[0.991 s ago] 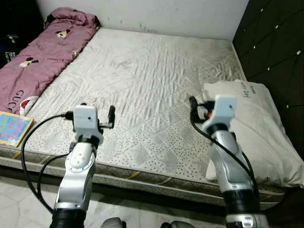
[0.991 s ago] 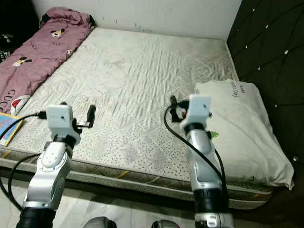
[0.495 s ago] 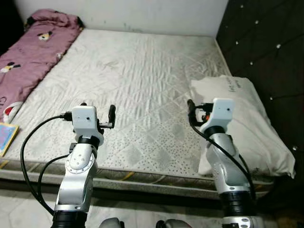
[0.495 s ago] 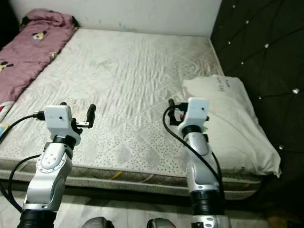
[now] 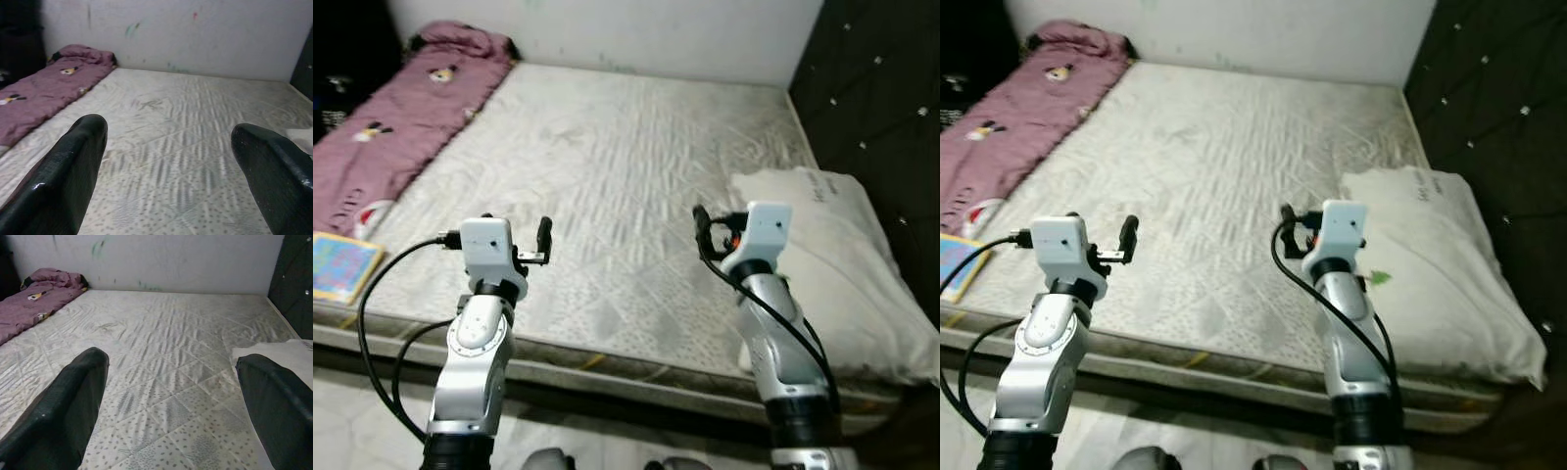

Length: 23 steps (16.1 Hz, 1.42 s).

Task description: Clean up the room

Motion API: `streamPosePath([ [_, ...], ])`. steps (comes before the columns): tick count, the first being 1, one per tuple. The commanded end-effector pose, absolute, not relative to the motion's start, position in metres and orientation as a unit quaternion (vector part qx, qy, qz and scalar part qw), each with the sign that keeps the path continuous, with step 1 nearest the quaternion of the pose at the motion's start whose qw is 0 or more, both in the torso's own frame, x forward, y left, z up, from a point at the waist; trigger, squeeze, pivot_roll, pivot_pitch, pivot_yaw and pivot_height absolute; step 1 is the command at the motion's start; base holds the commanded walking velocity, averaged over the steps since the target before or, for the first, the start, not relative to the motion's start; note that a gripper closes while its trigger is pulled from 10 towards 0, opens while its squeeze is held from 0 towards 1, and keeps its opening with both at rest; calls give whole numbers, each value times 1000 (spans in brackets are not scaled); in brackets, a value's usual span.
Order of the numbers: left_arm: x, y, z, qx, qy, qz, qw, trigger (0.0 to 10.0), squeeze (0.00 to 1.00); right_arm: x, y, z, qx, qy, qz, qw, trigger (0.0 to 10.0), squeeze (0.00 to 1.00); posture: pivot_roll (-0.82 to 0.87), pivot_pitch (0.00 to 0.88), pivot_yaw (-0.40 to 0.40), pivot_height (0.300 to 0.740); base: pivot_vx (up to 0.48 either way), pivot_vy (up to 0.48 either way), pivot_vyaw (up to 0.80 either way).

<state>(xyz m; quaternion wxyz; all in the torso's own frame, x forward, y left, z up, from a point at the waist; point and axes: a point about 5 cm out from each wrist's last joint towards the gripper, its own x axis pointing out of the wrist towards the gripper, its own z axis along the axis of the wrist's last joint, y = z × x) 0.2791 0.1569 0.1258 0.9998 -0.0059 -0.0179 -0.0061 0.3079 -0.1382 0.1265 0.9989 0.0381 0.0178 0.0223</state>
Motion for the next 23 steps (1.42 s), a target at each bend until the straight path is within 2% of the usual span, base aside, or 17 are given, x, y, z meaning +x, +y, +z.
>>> streamPosePath([
  [1, 279, 159, 130, -5, -23, -1, 1000, 10000, 0, 307, -137, 130, 40, 14, 26, 999, 10000, 0, 4, 0, -4, 740, 0, 300, -800],
  [3, 280, 159, 129, -6, -22, -1, 1000, 10000, 0, 307, -138, 130, 41, 16, 26, 999, 10000, 0, 5, 0, -5, 740, 0, 304, -675],
  [15, 283, 157, 130, -5, -23, -4, 1000, 10000, 0, 310, -138, 129, 41, 24, 31, 998, 10000, 0, 4, 0, -7, 740, 0, 379, 0],
  [18, 284, 156, 130, -6, -22, -2, 1000, 10000, 0, 310, -138, 130, 44, 23, 32, 998, 10000, 0, 2, 0, -8, 740, 0, 433, -696],
  [23, 285, 157, 130, -9, -24, 1, 1000, 10000, 0, 311, -138, 129, 45, 25, 34, 998, 10000, 0, 0, 0, -9, 740, 0, 472, 0],
])
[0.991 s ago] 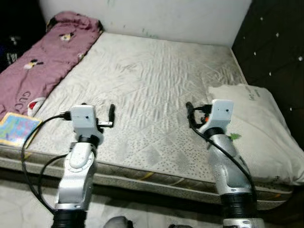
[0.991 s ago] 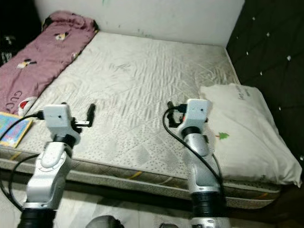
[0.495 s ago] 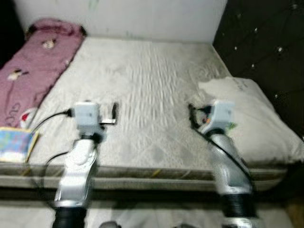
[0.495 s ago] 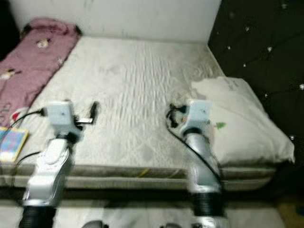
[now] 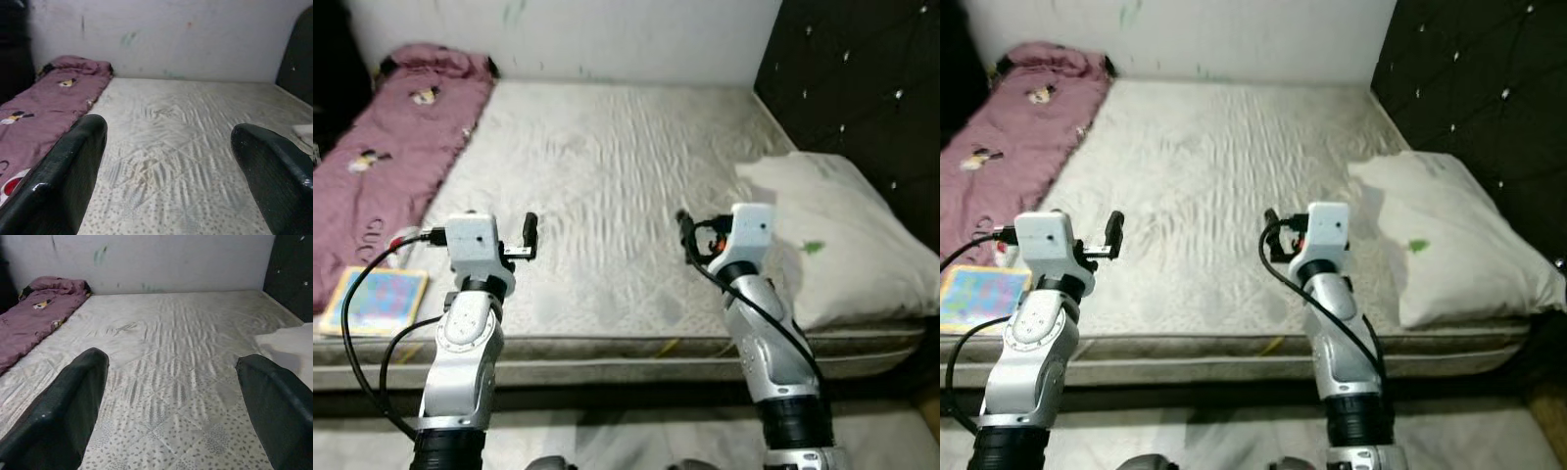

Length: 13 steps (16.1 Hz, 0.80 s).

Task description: Clean up the room

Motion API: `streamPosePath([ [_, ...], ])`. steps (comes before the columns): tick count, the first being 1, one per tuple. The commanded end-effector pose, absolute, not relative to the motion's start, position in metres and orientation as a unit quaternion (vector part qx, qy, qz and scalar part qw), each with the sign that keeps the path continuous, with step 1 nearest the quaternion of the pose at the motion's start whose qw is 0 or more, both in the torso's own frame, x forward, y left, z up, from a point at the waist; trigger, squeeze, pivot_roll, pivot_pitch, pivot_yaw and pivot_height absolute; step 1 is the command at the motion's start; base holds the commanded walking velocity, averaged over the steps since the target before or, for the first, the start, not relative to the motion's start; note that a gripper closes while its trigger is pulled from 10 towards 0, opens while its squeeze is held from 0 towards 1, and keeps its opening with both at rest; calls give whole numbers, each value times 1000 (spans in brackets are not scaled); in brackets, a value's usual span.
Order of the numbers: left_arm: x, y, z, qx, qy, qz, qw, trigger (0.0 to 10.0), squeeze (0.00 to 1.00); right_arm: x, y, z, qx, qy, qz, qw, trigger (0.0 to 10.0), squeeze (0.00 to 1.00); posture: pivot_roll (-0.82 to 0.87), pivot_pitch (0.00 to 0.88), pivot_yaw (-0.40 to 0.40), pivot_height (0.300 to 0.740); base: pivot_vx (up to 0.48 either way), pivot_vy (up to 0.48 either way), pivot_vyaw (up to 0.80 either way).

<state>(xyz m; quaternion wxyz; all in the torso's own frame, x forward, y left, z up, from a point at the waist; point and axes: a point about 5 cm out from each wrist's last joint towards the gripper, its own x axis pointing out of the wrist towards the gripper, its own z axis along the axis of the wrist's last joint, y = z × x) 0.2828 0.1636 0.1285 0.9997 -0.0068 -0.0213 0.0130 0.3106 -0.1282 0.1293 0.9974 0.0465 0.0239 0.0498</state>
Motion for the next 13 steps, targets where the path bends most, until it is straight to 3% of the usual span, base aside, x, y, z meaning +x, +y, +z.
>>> streamPosePath([
  [1, 285, 157, 131, -9, -25, 2, 1000, 10000, 0, 311, -138, 129, 44, 25, 34, 998, 10000, 0, -1, 0, -9, 740, 0, 480, 0],
  [5, 287, 157, 132, -12, -26, 4, 1000, 10000, 0, 313, -138, 130, 40, 25, 35, 998, 10000, 0, -2, 0, -11, 740, 0, 480, 0],
  [13, 286, 156, 135, -15, -38, -15, 999, 10000, 0, 315, -138, 132, 34, 21, 40, 998, 10000, 0, -4, 0, -15, 740, 0, 0, 0],
])
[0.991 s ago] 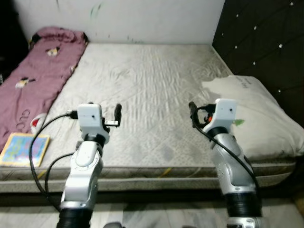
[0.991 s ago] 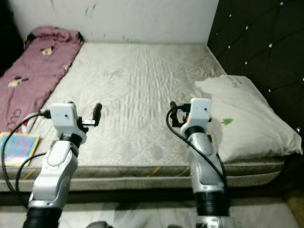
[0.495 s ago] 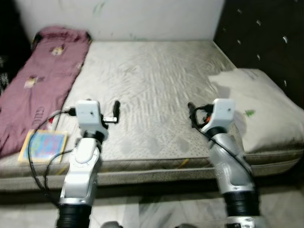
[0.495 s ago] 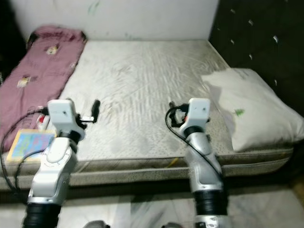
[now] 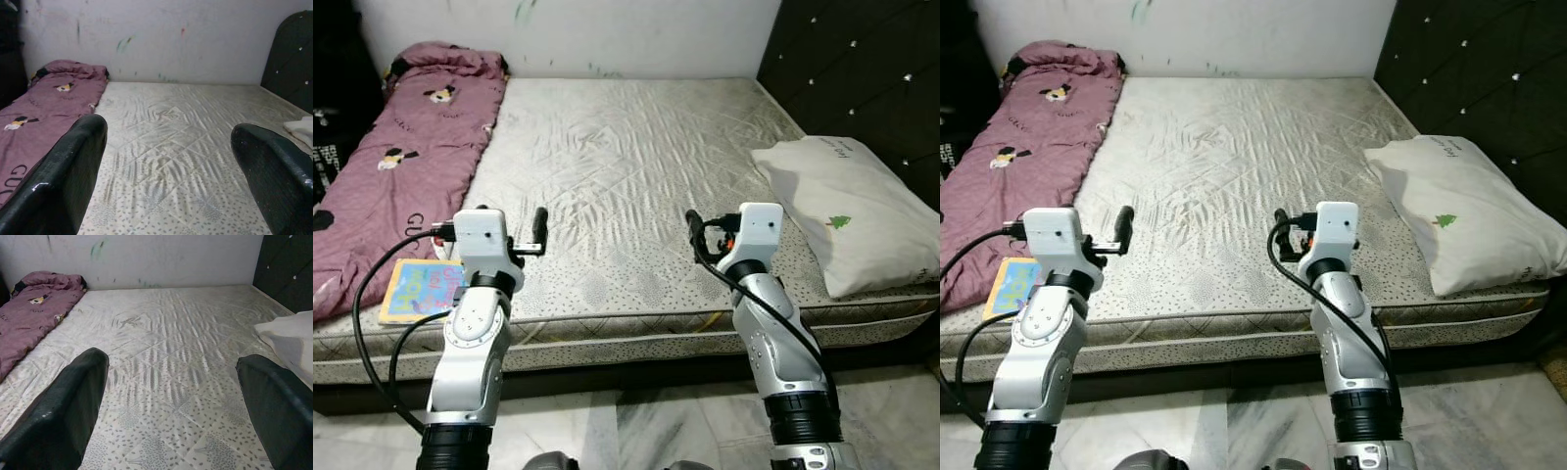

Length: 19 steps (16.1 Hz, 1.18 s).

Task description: Clean up the room

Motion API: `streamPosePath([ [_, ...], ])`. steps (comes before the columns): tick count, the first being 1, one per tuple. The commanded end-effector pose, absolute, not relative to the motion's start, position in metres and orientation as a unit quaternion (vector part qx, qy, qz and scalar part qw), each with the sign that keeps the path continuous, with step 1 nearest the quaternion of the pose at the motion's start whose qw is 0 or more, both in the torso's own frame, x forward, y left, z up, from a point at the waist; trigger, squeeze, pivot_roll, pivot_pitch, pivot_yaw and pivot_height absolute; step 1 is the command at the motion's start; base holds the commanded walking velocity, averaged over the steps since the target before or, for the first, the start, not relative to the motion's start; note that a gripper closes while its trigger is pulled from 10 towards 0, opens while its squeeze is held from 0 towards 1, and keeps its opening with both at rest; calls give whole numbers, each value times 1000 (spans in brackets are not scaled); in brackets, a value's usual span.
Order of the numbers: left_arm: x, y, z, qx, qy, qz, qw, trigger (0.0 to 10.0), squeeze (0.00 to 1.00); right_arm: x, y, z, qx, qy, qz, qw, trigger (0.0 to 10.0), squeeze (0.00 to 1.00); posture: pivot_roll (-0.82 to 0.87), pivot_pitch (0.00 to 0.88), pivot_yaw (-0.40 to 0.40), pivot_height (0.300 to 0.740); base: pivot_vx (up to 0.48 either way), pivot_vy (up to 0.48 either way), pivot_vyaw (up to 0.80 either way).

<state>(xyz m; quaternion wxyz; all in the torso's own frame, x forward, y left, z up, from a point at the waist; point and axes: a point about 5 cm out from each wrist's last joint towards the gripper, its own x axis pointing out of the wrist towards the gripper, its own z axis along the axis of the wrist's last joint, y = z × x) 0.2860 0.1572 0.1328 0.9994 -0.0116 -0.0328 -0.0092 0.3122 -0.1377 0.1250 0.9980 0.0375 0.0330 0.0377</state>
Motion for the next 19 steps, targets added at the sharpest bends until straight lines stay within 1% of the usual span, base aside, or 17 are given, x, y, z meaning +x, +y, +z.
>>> streamPosePath([
  [1, 285, 155, 134, -13, -37, -18, 999, 10000, 0, 315, -138, 132, 34, 20, 41, 998, 10000, 0, -4, 0, -15, 740, 244, 0, 0],
  [13, 285, 157, 135, -19, -39, -21, 999, 10000, 0, 316, -134, 134, 23, 13, 52, 998, 10000, 0, 2, 0, -15, 740, 350, 0, 0],
  [16, 285, 157, 136, -20, -40, -23, 999, 10000, 0, 316, -134, 133, 3, 9, 58, 998, 10000, 0, 5, 0, -15, 740, 345, 0, 0],
  [18, 286, 156, 135, -34, -35, -18, 999, 10000, 0, 316, -134, 133, 3, 10, 58, 998, 10000, 0, 6, 0, -16, 740, 152, 0, 0],
  [19, 287, 151, 134, -84, -20, -19, 996, 10000, 0, 316, -134, 132, -3, 9, 59, 998, 10000, 0, 7, 0, -16, 740, 0, 0, 0],
])
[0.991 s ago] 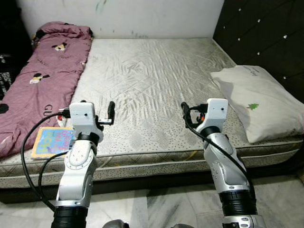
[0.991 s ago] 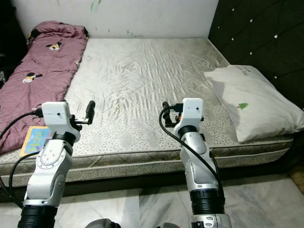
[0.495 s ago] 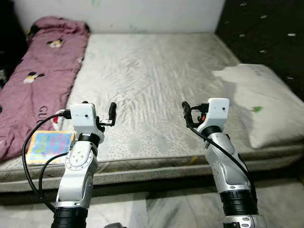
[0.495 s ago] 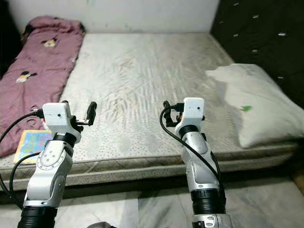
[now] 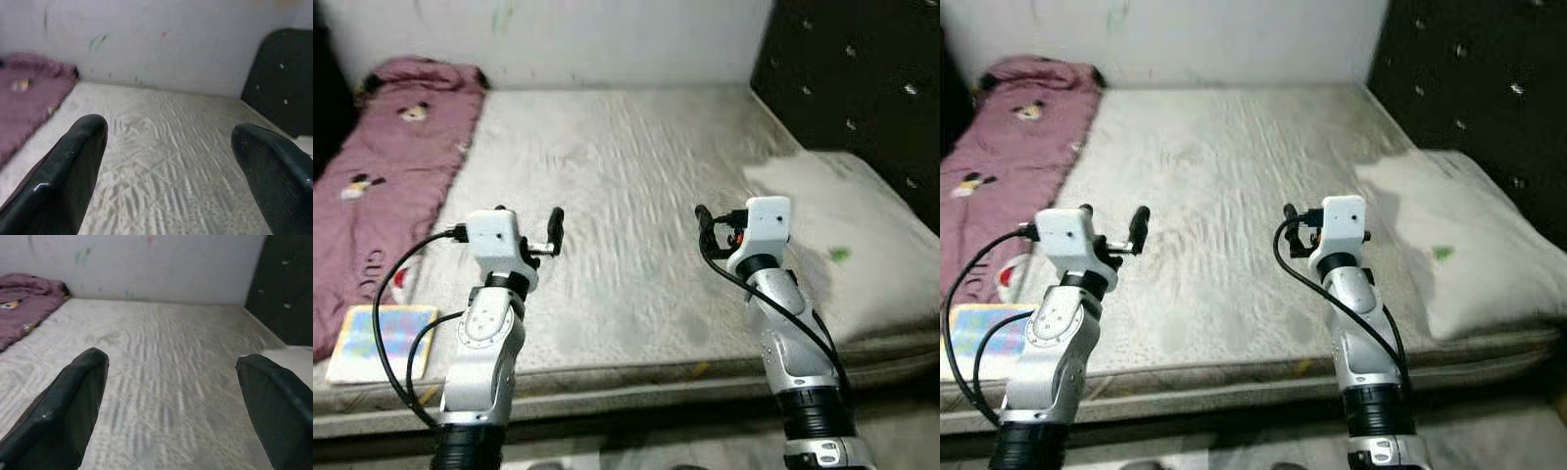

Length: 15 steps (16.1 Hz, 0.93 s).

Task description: Clean up the room

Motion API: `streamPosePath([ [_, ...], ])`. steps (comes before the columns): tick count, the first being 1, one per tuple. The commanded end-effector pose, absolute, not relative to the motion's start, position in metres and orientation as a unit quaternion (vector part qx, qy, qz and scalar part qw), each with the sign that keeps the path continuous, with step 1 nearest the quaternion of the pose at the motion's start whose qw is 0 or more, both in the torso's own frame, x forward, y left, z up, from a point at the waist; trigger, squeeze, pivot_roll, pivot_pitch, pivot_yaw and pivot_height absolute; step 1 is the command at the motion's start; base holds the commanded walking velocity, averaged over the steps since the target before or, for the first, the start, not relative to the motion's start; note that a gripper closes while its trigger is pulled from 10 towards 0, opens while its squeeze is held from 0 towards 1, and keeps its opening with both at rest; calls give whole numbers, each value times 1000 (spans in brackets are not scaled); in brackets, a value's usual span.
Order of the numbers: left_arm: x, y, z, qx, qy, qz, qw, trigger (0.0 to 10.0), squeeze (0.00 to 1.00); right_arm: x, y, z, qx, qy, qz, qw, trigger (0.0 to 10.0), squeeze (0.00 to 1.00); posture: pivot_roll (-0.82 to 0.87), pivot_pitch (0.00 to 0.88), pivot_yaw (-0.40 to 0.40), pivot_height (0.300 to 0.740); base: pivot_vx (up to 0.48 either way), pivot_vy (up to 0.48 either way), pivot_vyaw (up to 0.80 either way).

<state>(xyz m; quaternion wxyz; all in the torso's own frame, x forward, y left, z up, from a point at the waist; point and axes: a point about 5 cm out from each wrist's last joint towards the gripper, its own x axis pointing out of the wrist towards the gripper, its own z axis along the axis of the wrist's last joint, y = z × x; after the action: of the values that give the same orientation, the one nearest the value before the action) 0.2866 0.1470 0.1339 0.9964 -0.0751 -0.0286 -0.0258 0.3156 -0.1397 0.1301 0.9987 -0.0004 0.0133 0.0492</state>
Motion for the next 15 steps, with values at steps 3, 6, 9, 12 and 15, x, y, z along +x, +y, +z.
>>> streamPosePath([
  [3, 284, 146, 127, -81, 23, -28, 996, 10000, 0, 317, -134, 131, -4, 10, 58, 998, 10000, 0, 10, 0, -15, 740, 0, 0, 0],
  [6, 284, 151, 127, -78, 2, -30, 997, 10000, 0, 316, -134, 131, 0, 10, 58, 998, 10000, 0, 10, 0, -16, 740, 0, 0, 0],
  [9, 284, 154, 131, -67, -17, -19, 997, 10000, 0, 316, -134, 131, 0, 11, 58, 998, 10000, 0, 11, 0, -16, 740, 0, 0, 0],
  [12, 283, 157, 129, -65, -10, -13, 998, 10000, 0, 316, -133, 131, 1, 12, 56, 998, 10000, 0, 10, 0, -15, 740, 0, 0, 144],
  [15, 284, 161, 128, -37, -18, 11, 999, 10000, 0, 318, -135, 129, 18, 23, 44, 999, 10000, 0, 10, 0, -14, 740, 0, 0, 179],
])
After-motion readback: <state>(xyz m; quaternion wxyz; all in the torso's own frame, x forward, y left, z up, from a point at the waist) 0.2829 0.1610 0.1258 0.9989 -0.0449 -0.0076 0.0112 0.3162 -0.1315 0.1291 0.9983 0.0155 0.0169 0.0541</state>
